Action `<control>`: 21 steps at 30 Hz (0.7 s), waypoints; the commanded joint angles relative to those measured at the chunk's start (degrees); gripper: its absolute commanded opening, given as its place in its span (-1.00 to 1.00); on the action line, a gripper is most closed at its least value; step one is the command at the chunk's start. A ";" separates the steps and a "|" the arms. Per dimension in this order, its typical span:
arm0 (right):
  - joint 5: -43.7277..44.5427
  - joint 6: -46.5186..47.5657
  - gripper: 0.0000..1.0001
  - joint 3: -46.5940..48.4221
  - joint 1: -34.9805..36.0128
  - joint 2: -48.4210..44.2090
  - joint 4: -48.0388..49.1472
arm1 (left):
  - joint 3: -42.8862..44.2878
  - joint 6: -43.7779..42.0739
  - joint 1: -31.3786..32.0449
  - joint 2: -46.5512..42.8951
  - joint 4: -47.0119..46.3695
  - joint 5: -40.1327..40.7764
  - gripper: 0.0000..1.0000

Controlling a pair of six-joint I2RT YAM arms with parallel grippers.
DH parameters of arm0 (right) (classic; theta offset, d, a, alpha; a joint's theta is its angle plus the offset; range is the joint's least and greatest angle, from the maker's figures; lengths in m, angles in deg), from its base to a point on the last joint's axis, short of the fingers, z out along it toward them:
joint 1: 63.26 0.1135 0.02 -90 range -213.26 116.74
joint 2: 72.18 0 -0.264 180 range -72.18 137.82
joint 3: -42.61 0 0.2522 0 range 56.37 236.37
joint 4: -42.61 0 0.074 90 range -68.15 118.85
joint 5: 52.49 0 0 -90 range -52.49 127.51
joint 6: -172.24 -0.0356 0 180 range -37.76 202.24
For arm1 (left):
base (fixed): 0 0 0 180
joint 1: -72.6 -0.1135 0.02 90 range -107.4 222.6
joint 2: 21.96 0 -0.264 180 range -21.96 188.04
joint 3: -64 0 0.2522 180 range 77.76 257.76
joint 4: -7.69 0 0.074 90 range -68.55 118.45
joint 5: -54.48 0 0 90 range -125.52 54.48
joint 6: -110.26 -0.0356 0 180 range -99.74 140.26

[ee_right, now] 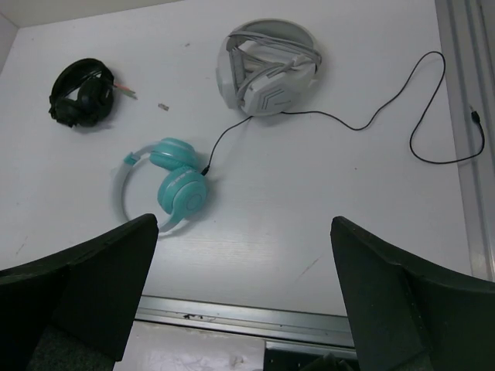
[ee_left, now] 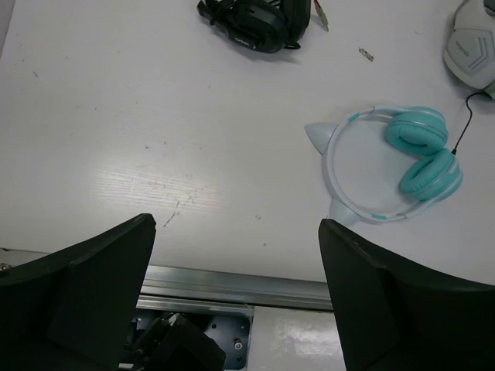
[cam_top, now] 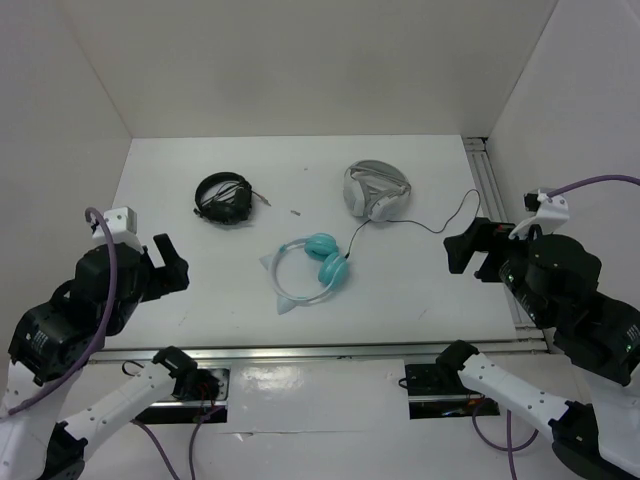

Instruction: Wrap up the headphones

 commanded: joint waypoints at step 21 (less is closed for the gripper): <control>-11.03 2.06 1.00 -13.39 1.13 -3.47 17.65 | -24.64 7.05 3.76 22.92 -38.87 -19.92 1.00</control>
